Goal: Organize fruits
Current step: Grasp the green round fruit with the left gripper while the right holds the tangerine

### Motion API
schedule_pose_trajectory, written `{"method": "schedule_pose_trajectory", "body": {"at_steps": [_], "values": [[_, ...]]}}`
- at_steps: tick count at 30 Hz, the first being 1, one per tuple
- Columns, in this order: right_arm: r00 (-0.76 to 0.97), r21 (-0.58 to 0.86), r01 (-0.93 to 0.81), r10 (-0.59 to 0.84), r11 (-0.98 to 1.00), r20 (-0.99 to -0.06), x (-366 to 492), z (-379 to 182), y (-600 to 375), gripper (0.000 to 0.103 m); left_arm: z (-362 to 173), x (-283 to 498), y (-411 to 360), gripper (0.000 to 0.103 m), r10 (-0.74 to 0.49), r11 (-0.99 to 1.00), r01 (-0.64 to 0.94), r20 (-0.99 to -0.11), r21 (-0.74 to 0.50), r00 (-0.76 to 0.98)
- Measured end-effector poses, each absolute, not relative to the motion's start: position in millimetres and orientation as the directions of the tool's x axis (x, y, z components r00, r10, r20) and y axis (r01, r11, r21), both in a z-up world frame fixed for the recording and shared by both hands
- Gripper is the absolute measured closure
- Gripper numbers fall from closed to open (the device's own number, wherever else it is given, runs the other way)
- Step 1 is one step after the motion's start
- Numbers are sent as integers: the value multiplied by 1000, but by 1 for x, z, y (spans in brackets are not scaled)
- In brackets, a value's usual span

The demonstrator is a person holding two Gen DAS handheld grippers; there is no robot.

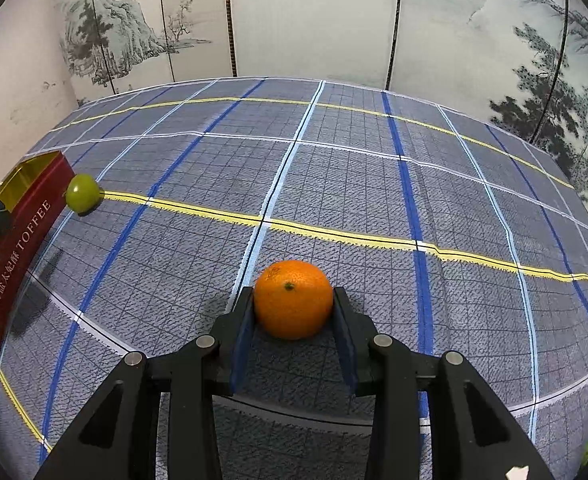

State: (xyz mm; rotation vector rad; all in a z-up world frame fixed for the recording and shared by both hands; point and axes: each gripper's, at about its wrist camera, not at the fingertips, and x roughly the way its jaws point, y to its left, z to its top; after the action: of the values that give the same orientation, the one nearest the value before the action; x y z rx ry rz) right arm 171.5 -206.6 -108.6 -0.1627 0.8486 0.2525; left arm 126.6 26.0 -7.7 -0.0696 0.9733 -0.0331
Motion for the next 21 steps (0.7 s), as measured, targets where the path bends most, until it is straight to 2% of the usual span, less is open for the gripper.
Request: {"method": "schedule_pose_trajectory", "body": {"at_steps": [15, 21], "values": [[633, -39, -285, 158, 958, -758, 171, -108, -207, 68, -7, 153, 16, 41, -57, 998, 40, -818, -41, 573], [632, -37, -285, 159, 958, -758, 172, -108, -208, 67, -10, 164, 9, 46, -72, 996, 82, -825, -31, 560]]}}
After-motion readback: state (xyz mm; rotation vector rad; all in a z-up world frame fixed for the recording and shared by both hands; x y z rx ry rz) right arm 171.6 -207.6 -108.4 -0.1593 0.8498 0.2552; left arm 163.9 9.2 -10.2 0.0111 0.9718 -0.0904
